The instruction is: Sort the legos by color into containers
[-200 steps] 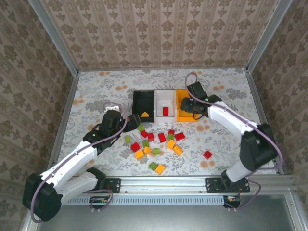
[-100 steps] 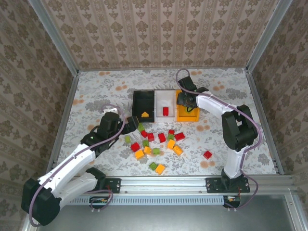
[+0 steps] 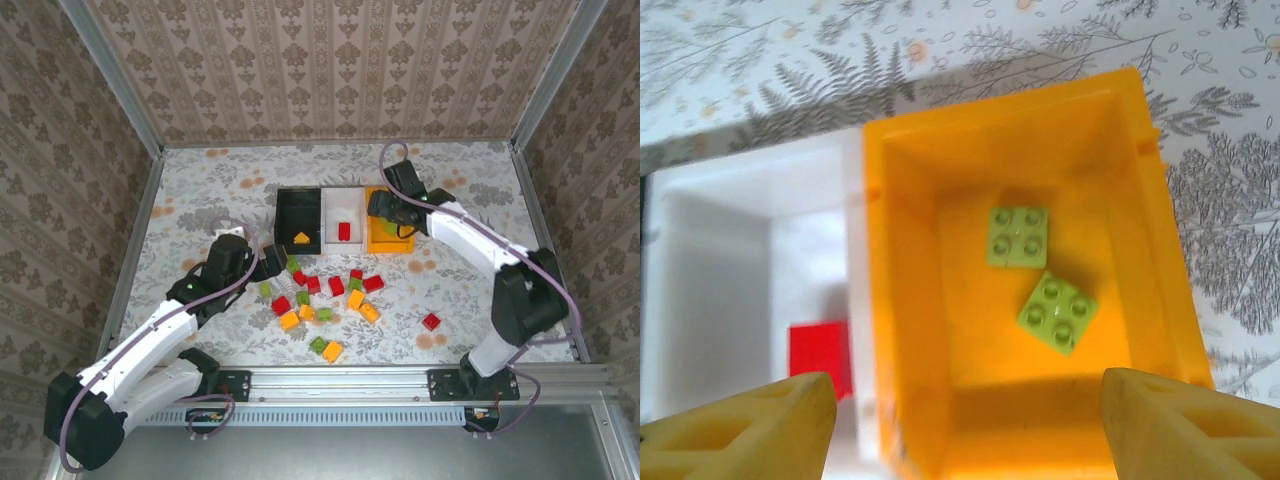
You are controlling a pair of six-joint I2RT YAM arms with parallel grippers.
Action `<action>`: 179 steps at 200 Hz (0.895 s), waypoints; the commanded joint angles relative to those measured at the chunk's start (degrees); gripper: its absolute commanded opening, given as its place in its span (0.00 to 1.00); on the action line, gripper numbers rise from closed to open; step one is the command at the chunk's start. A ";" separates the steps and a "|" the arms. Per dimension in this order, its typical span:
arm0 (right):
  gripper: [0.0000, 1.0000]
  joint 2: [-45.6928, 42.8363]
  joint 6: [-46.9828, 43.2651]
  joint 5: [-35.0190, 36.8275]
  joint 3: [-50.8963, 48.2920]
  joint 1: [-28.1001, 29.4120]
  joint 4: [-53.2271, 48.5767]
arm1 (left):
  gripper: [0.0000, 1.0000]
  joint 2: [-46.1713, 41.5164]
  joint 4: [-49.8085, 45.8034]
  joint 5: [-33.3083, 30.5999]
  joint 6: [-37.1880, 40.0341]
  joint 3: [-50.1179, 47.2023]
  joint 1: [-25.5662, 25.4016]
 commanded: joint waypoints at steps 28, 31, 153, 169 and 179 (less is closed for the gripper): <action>0.72 -17.82 5.76 -3.67 -17.63 1.98 -9.05 | 1.00 -0.89 0.53 1.06 0.28 1.15 0.92; 0.72 -18.92 6.27 -3.90 -18.80 1.99 -9.65 | 1.00 -0.85 0.84 1.18 0.26 1.06 0.93; 0.73 -23.21 19.61 -11.80 -28.22 2.25 -31.48 | 1.00 1.44 7.28 4.34 -2.47 -3.41 2.49; 0.72 -20.53 20.60 -11.82 -28.58 2.25 -30.93 | 1.00 0.88 7.28 4.40 -2.54 -3.89 2.68; 0.72 -19.22 21.16 -12.25 -28.99 2.25 -30.24 | 1.00 0.35 7.15 4.41 -2.53 -4.09 2.86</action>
